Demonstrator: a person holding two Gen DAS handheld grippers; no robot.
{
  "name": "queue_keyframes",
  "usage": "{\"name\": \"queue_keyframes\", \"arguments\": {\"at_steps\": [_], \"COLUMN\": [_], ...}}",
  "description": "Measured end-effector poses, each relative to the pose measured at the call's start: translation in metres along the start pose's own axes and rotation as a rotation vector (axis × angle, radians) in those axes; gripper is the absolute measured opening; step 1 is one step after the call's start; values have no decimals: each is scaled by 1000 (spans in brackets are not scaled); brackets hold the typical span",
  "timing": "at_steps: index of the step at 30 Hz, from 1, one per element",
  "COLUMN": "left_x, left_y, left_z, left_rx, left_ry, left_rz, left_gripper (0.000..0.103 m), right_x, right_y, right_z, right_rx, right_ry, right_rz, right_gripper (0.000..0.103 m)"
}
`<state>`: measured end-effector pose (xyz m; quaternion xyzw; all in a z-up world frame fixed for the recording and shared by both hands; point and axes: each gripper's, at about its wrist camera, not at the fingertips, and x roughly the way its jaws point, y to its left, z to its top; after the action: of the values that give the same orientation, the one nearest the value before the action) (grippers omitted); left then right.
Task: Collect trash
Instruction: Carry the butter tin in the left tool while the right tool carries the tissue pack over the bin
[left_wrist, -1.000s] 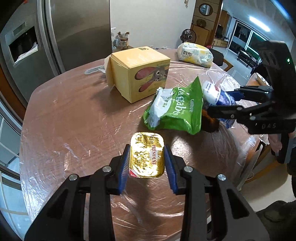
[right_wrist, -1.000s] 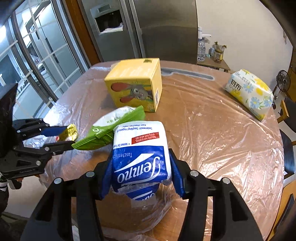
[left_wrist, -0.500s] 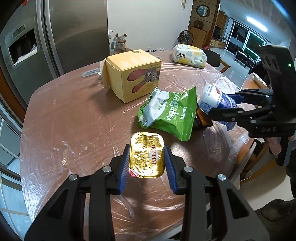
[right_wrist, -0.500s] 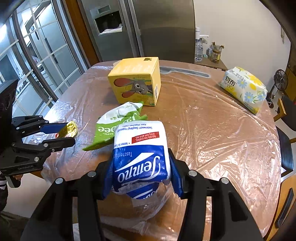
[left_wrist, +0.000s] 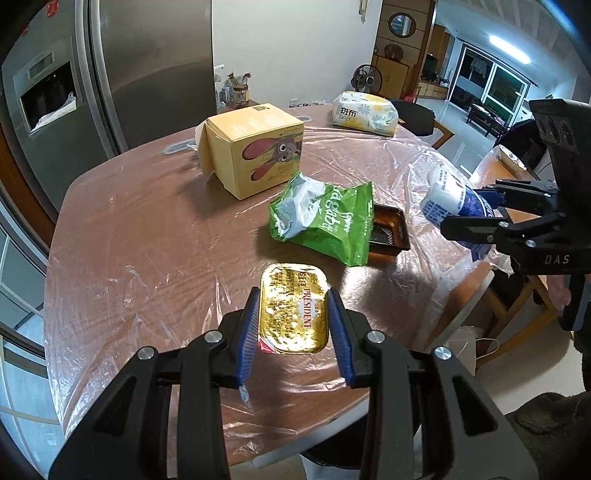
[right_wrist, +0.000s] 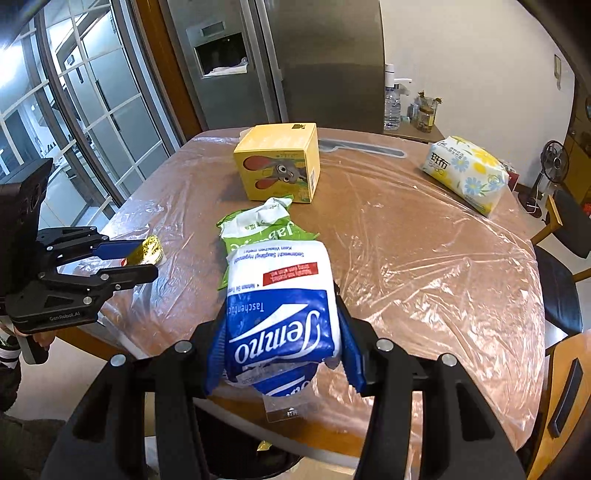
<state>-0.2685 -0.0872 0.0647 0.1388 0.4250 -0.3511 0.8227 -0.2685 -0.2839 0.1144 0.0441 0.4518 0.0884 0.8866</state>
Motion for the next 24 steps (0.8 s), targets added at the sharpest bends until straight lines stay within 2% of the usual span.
{"name": "queue_keyframes", "arguments": {"at_steps": [24], "left_x": [-14], "left_y": [-18], "left_z": [-24], "left_rx": [25], "left_ry": [8], "left_rz": [-28], "left_gripper": [37], "right_x": [-11], "right_y": [17], "right_z": [-28], "right_rx": [3], "right_ry": [18], "right_rz": [19], "right_gripper": [50]}}
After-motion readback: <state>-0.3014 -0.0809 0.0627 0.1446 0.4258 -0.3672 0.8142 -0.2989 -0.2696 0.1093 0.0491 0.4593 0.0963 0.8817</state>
